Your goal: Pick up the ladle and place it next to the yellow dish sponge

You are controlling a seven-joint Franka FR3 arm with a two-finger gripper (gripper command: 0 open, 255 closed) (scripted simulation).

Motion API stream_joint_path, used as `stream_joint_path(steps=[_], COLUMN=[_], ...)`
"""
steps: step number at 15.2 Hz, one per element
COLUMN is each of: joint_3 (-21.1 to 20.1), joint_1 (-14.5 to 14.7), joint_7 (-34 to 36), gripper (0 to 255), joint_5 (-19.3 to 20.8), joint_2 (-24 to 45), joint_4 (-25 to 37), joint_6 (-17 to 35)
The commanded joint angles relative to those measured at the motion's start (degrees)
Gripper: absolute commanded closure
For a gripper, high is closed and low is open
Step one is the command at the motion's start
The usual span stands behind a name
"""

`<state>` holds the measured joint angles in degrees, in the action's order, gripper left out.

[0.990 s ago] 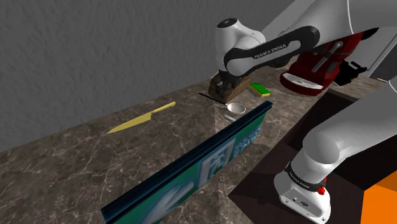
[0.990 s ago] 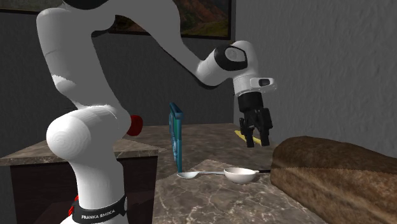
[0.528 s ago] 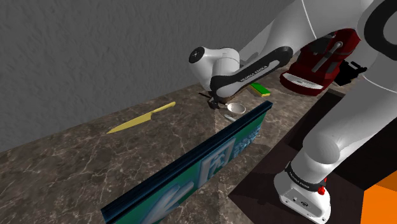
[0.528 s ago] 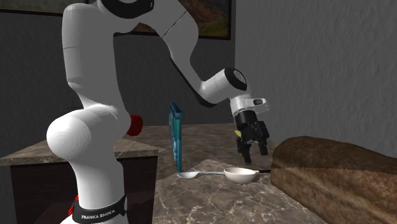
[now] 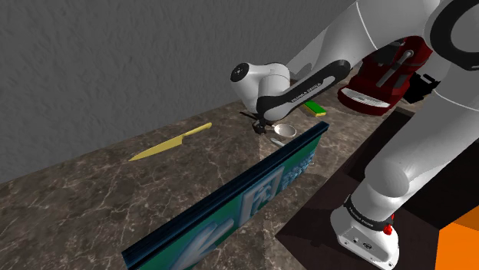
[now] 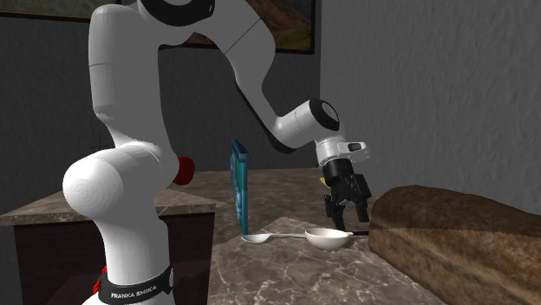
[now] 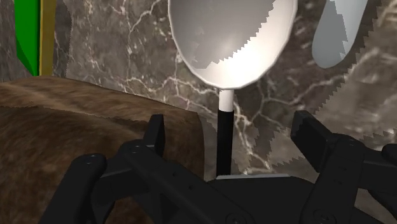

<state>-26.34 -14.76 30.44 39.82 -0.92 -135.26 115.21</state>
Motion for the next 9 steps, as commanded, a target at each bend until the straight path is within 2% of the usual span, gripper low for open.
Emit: stream_joint_path(steps=[1,4,5,9], joint_3=[0.0,0.0,0.0,0.0], joint_1=[0.0,0.0,0.0,0.0], joint_7=[0.0,0.0,0.0,0.0], gripper=[0,0,255,255], joint_5=[0.0,0.0,0.0,0.0], joint_2=[0.0,0.0,0.0,0.0], joint_4=[0.0,0.0,0.0,0.0], joint_6=[0.0,0.0,0.0,0.0])
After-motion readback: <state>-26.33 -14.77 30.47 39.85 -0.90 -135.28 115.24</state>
